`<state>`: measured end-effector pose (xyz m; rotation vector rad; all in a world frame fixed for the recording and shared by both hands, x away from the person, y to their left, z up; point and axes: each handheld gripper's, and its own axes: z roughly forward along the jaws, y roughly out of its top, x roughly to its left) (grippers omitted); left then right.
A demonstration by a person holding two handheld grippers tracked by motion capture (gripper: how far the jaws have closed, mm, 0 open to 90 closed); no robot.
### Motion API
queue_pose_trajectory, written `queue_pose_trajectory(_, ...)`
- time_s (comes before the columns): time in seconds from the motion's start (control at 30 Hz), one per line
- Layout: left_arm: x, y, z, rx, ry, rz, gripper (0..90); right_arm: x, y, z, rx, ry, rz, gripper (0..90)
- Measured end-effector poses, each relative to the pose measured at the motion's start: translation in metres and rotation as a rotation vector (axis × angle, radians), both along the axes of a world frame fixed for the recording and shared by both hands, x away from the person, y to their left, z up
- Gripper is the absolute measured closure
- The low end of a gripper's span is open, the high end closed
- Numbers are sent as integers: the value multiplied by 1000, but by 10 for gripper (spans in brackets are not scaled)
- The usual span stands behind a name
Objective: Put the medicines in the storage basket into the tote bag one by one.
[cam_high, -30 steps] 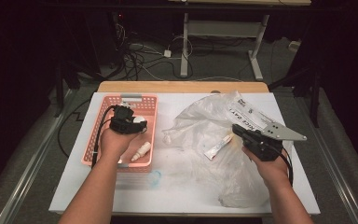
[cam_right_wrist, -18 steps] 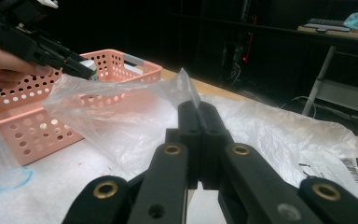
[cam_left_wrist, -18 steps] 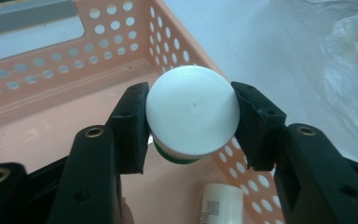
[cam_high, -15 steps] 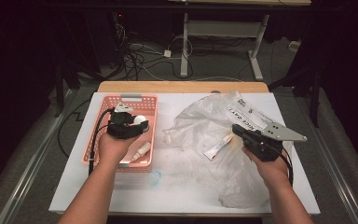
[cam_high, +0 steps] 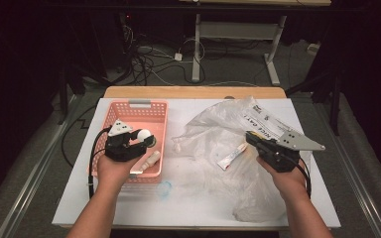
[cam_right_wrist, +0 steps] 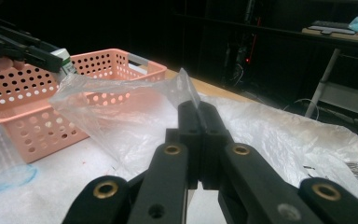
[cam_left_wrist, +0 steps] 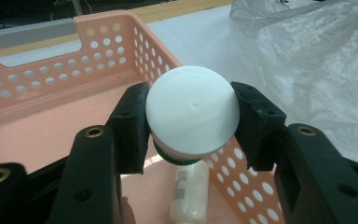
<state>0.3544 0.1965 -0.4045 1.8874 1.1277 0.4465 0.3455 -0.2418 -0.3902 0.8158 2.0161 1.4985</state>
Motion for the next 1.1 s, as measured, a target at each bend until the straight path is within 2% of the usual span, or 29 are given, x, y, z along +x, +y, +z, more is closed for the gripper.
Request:
queue_pose_trajectory(0.17, -13, 0, -1, 16, -35, -10, 485, 0, 1, 0, -2, -3, 4, 900)
queue_pose_trajectory(0.37, -27, 1, -7, -6, -51, -12, 486, -1, 2, -1, -5, -3, 11, 900)
queue_pose_trajectory(0.43, -30, 0, -6, 30, -55, -18, 485, -1, 2, -1, -7, -5, 13, 900)
queue_pose_trajectory(0.47, -32, 0, -6, 32, -60, -15, 485, -1, 2, -2, -7, -5, 14, 900)
queue_pose_trajectory(0.67, -42, 1, -6, 15, -68, -22, 485, -1, 1, -1, -3, -8, 9, 900)
queue_pose_trajectory(0.73, -44, 1, -4, -3, -66, -28, 485, -2, 0, 0, 1, -8, 11, 900)
queue_pose_trajectory(0.9, -51, -6, 4, -38, -84, -63, 485, -1, -4, -1, 9, -4, 5, 900)
queue_pose_trajectory(1.1, -57, -17, 9, -49, -98, -108, 485, -1, -3, -1, 7, -4, 6, 900)
